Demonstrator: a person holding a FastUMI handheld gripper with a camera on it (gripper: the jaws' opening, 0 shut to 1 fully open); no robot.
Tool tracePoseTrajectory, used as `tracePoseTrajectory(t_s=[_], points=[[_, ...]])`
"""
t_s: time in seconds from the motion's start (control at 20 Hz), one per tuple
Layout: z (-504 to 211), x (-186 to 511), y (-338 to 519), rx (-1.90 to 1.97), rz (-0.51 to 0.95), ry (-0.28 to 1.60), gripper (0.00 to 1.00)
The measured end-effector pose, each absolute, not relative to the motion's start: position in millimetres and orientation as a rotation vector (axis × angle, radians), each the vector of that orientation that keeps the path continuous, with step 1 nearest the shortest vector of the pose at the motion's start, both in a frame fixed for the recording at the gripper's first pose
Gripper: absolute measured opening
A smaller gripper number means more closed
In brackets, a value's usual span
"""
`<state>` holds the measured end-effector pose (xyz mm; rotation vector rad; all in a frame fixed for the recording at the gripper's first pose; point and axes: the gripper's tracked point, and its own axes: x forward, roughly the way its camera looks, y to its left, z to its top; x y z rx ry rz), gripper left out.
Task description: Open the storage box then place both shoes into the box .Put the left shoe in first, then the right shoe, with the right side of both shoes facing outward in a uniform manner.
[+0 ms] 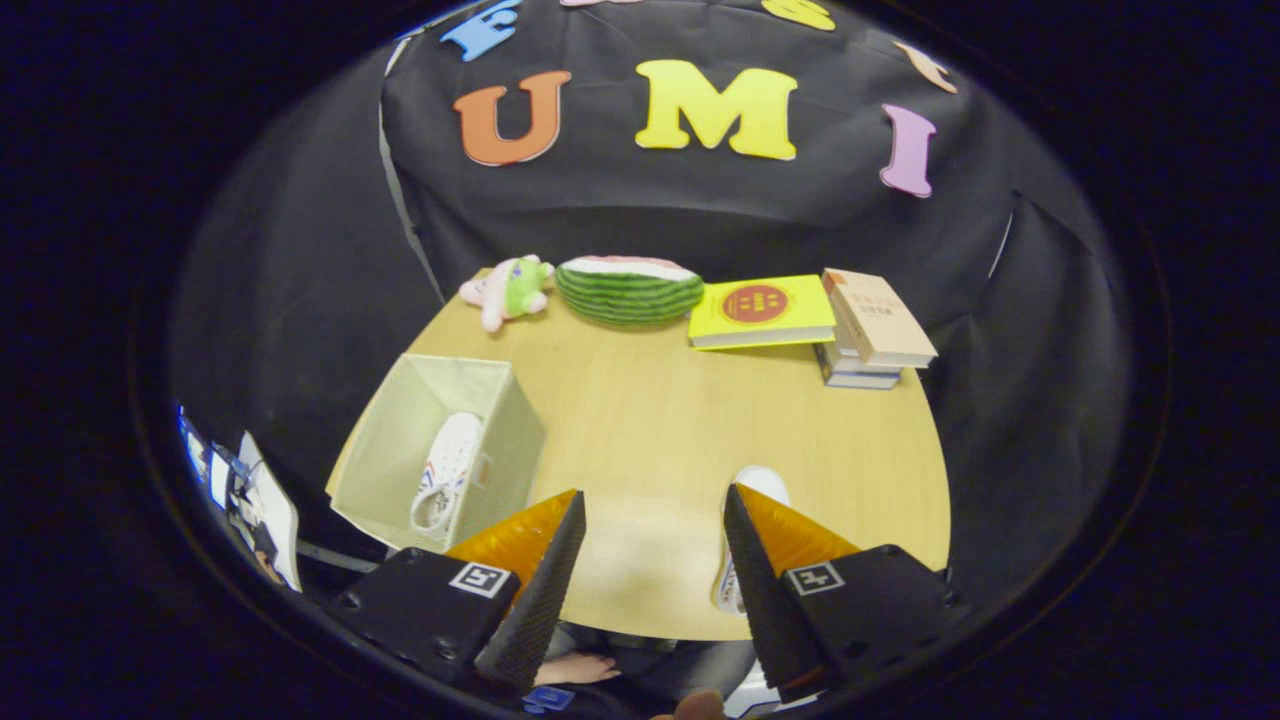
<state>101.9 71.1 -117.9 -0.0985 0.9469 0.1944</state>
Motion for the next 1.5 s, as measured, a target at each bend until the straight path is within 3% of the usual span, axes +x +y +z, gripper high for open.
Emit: tracePoseTrajectory(t_s=[0.55, 1.1, 1.2, 1.25, 1.5], points=[[-299.3, 94.6, -53.0, 0.042, 0.105, 1.241, 0.86], [-362.6, 102.2, -51.5, 0.085, 0.178, 1.341, 0.80], [-364.0, 102.9, -44.0, 0.091, 0.213, 1.340, 0.77], [-362.9, 102.4, -42.9, 0.091, 0.221, 1.341, 0.65], [-362.4, 102.7, -43.6, 0.134, 0.204, 1.336, 0.41]])
